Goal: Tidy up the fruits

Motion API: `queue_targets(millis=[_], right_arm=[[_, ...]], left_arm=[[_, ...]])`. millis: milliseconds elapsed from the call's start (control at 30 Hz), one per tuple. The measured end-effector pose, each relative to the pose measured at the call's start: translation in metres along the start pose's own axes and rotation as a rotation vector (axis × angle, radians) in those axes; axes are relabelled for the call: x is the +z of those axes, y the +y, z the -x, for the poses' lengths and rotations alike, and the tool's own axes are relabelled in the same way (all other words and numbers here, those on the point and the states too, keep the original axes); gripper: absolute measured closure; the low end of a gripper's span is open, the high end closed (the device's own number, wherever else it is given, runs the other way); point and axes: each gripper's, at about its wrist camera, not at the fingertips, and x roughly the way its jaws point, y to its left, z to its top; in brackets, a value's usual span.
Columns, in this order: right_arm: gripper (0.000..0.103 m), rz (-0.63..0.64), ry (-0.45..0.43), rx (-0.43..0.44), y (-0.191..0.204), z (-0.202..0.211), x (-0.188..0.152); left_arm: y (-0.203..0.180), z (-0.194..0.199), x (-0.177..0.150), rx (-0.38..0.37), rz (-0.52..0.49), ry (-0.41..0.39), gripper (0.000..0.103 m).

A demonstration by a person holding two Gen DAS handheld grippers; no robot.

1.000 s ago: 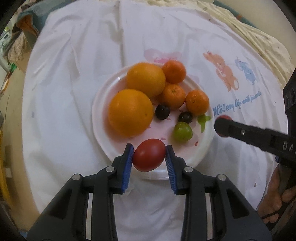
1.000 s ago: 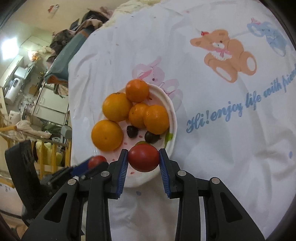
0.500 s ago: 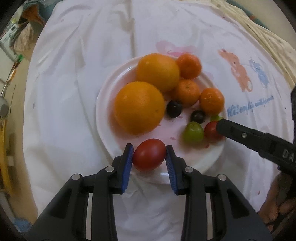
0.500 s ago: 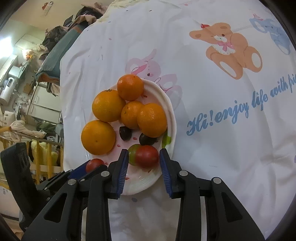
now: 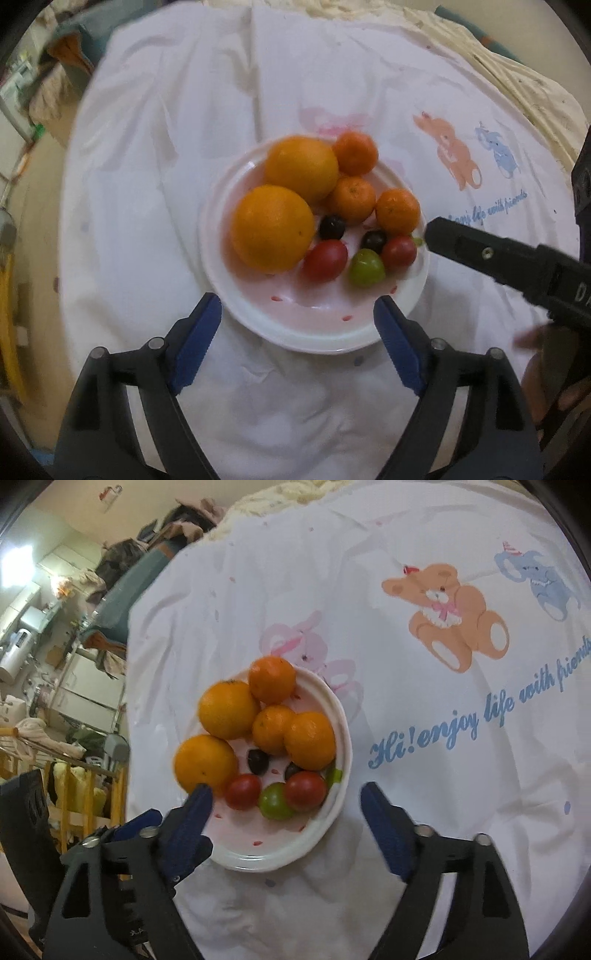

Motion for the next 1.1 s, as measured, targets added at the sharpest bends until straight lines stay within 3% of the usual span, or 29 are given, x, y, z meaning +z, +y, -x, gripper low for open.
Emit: queue_targets(millis=[133, 267, 333, 467, 600, 767, 967, 1100], right_arm=[[0.012, 0.016, -0.083, 0.007, 0.008, 0.025, -0.004], [0.001, 0.033, -0.153, 0.02, 0.015, 0.056, -0.017], [0.001, 0.059, -0.178, 0.004, 0.02, 0.068, -0.026], [0.0, 0.082, -0.225, -0.019, 0.024, 0.087, -0.045], [0.0, 0.075, -0.233, -0.03, 0.025, 0.097, -0.065], [0.0, 0.13, -0.279, -0.081, 0.038, 0.11, -0.085], [0.0, 0.157, -0.339, -0.127, 0.047, 0.116, -0.108], [0.0, 0.199, -0.364, -0.171, 0.054, 0.113, -0.12]], left_arm=[[0.005, 0.031, -0.004, 0.082, -0.016, -0.101, 0.021], [0.021, 0.055, -0.006, 0.05, 0.033, -0.137, 0.021], [0.028, 0.069, -0.009, 0.022, 0.062, -0.173, 0.021], [0.027, 0.095, -0.022, 0.045, 0.027, -0.254, 0.021], [0.036, 0.108, -0.042, 0.041, 0.034, -0.27, 0.014], [0.045, 0.12, -0.066, 0.044, 0.058, -0.294, 0.013], [0.05, 0.131, -0.087, 0.056, 0.062, -0.361, 0.0], [0.056, 0.129, -0.092, 0.05, 0.1, -0.368, 0.0]])
